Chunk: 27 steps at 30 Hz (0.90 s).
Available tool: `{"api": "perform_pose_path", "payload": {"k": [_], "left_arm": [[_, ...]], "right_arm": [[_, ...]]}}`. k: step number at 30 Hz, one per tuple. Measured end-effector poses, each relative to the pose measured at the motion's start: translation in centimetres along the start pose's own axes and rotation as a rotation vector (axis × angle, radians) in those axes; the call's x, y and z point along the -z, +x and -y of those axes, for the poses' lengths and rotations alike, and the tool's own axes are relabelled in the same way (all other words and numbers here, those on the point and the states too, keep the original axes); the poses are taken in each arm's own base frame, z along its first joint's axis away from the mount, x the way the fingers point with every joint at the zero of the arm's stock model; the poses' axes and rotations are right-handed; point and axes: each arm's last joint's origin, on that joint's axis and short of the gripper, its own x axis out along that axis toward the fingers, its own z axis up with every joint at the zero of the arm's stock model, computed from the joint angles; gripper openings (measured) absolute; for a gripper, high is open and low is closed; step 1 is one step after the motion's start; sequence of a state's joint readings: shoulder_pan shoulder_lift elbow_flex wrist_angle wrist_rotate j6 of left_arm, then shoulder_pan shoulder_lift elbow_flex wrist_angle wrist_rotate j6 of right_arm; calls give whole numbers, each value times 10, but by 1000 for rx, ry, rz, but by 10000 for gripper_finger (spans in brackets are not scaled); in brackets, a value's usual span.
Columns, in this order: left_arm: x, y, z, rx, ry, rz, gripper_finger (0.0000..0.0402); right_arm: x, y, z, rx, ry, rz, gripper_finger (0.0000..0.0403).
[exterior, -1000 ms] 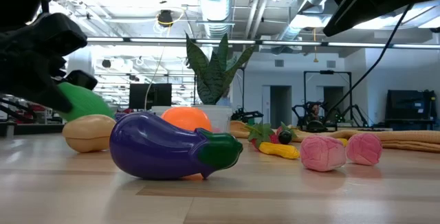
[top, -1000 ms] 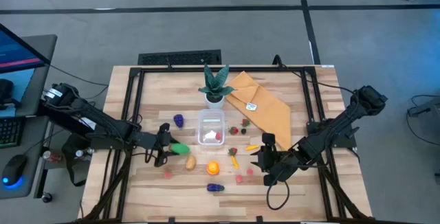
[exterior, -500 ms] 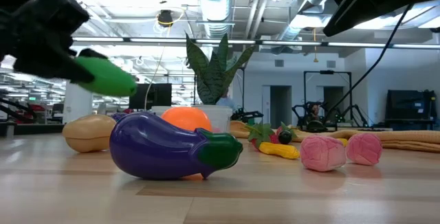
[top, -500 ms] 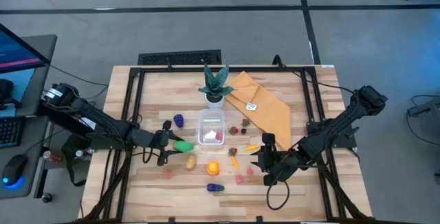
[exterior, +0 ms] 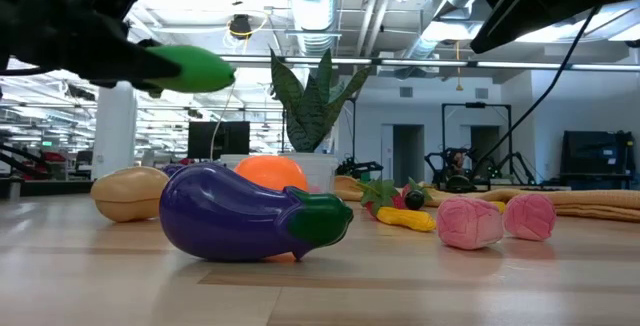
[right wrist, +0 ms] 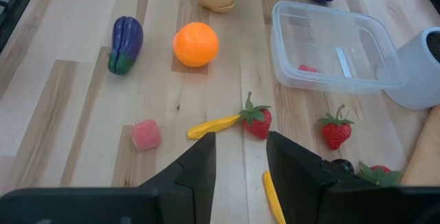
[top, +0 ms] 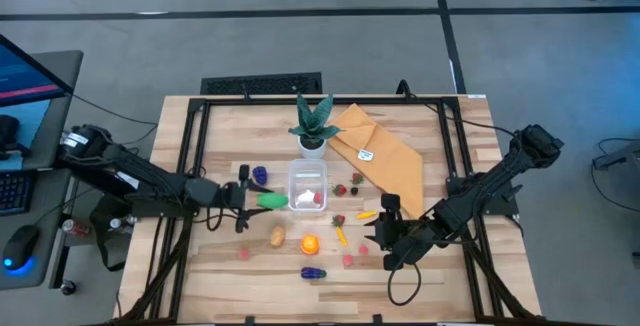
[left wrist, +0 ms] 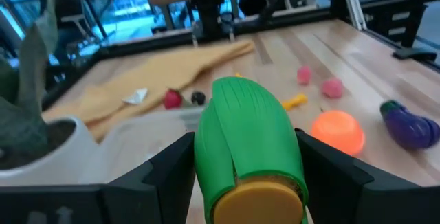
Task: Pick and placing Produce into tupperware
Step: Put the green corn into the transparent bin
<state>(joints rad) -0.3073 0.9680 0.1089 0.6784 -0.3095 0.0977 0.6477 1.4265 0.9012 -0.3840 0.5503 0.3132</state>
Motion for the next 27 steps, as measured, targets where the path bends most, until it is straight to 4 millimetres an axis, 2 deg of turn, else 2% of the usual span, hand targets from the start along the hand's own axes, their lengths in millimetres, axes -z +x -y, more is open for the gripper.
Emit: {"api": "perform_pose_path", "payload": {"k": [11,27], "left_arm": [[-2,3,-13,-14,10,29,209],[-11,4,-18,-22,30,123,209]], "right_arm": [[0,0,0,1,-7,0,123],[-2,5,8,24,0,-4,123]]}}
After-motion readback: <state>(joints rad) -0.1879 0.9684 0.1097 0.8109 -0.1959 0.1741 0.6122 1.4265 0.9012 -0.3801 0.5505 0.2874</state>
